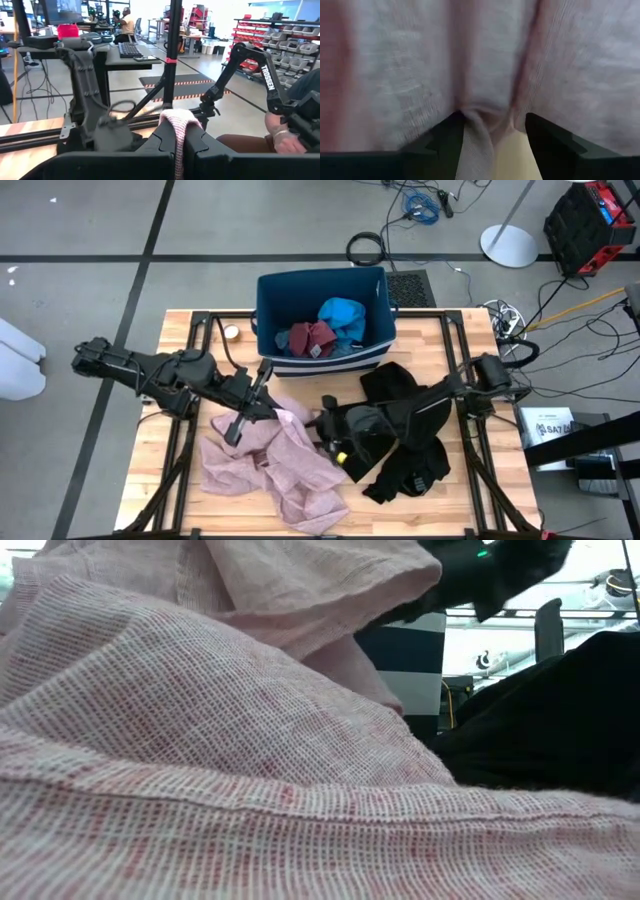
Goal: Sort clothes
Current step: Put the pink polo shirt into the blue laundry bin
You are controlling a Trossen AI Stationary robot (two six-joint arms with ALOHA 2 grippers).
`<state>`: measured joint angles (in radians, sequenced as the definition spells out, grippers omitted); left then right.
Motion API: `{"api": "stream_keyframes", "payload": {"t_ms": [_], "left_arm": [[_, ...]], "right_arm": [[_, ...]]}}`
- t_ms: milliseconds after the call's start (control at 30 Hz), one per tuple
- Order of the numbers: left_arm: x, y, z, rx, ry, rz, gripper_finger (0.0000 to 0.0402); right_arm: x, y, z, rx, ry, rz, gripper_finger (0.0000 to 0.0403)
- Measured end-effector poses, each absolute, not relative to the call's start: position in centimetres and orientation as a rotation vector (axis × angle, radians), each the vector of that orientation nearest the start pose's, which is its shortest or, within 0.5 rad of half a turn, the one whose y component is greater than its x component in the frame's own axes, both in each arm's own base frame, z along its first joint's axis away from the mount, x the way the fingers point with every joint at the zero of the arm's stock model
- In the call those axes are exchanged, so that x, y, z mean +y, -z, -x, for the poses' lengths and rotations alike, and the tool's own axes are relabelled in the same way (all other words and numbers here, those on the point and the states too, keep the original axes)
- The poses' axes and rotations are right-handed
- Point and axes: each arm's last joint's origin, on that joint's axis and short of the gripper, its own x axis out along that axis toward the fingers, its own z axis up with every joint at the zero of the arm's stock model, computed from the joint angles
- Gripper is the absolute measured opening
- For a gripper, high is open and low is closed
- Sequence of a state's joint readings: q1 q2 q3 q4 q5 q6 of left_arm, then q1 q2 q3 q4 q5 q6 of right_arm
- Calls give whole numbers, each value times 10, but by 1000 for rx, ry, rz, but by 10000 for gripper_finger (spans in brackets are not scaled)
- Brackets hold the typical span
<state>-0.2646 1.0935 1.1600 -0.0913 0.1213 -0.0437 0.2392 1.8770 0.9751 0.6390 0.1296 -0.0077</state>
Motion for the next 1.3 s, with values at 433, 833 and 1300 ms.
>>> {"api": "stream_keyframes", "payload": {"t_ms": [433,833,1300], "left_arm": [[-78,-412,-222,28,422,34,0],[-83,-442,-209,-259,385,9,0],[-52,-471,-170,-441,8,-6,0]], "right_arm": [[94,-207,-396,210,-171,109,6],[74,-355,-300,2,-84,269,1],[17,-438,-216,-359,146,271,0]]}}
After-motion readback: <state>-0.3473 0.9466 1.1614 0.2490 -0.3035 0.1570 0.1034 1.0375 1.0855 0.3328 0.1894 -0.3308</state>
